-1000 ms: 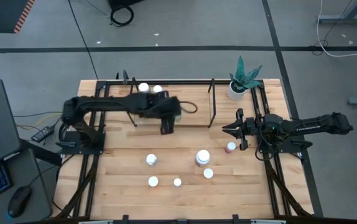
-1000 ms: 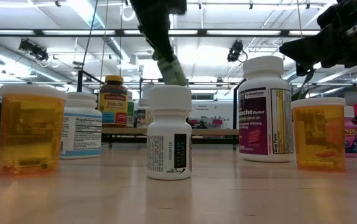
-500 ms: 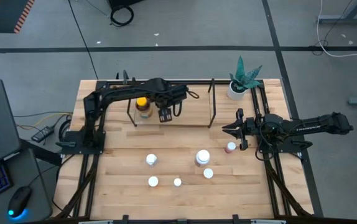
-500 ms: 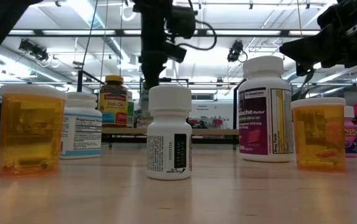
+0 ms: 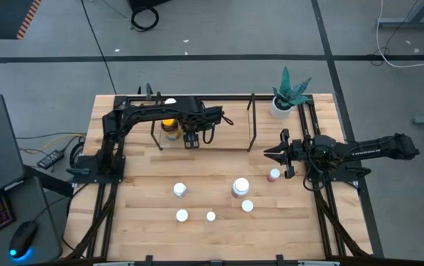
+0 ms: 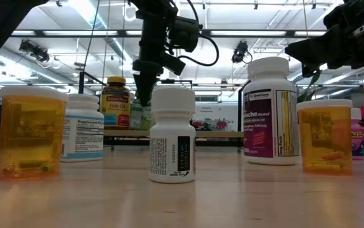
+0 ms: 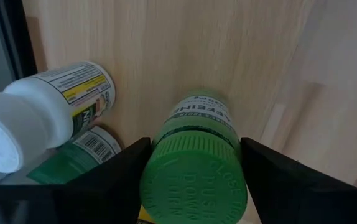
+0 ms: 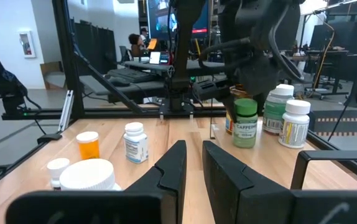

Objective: Pick and place medicine bottles onto shelf by color
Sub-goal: Put the green pill bottle on the shelf aligned with the other white pill bottles, then put the red pill bottle on the shelf

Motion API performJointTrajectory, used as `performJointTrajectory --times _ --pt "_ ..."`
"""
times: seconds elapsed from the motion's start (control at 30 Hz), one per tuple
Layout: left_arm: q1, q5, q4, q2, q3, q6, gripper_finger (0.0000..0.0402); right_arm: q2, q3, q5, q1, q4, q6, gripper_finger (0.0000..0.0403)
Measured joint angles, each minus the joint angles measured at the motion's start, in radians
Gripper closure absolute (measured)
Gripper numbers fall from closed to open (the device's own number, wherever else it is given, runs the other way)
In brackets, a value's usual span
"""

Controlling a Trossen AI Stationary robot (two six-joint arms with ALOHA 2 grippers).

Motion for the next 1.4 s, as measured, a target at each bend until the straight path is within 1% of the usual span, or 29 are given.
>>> performJointTrajectory --times 0.23,0.43,0.53,0.73,0.93,1.03,1.23,1.33,1.4 --pt "0.0 -0.017 0.012 0.0 -0.001 0.011 0.0121 0.0 0.0 0.0 0.0 0.0 0.0 0.0341" --pt "-0.003 -0.095 0.007 0.0 -0.001 0.011 0.0097 0.0 0.0 0.0 0.0 0.0 0.0 0.0341" --pt "-0.003 -0.125 0.006 0.0 -0.001 0.011 0.0096 0.0 0.0 0.0 0.0 0.0 0.0 0.0341" --pt "-0.015 -0.135 0.003 0.0 -0.001 0.025 0.0103 0.0 0.0 0.0 0.0 -0.001 0.0 0.0341" --pt "-0.051 -0.212 -0.026 0.0 0.002 0.037 0.0104 0.0 0.0 0.0 0.0 0.0 0.0 0.0341" --pt "-0.074 -0.227 -0.063 0.001 0.042 0.037 0.0104 0.0 0.0 0.0 0.0 0.0 0.0 0.0341" --pt "-0.13 -0.335 -0.092 0.0 0.186 0.024 0.0104 0.0 0.0 0.0 0.0 -0.001 0.0 0.0341" --pt "-0.156 -0.322 -0.095 0.0 0.259 -0.006 0.0104 0.0 0.0 0.0 0.0 -0.001 0.0 0.0341" --pt "-0.171 -0.267 -0.096 0.0 0.299 -0.034 0.0104 0.0 0.0 0.0 0.0 0.0 0.0 0.0341"
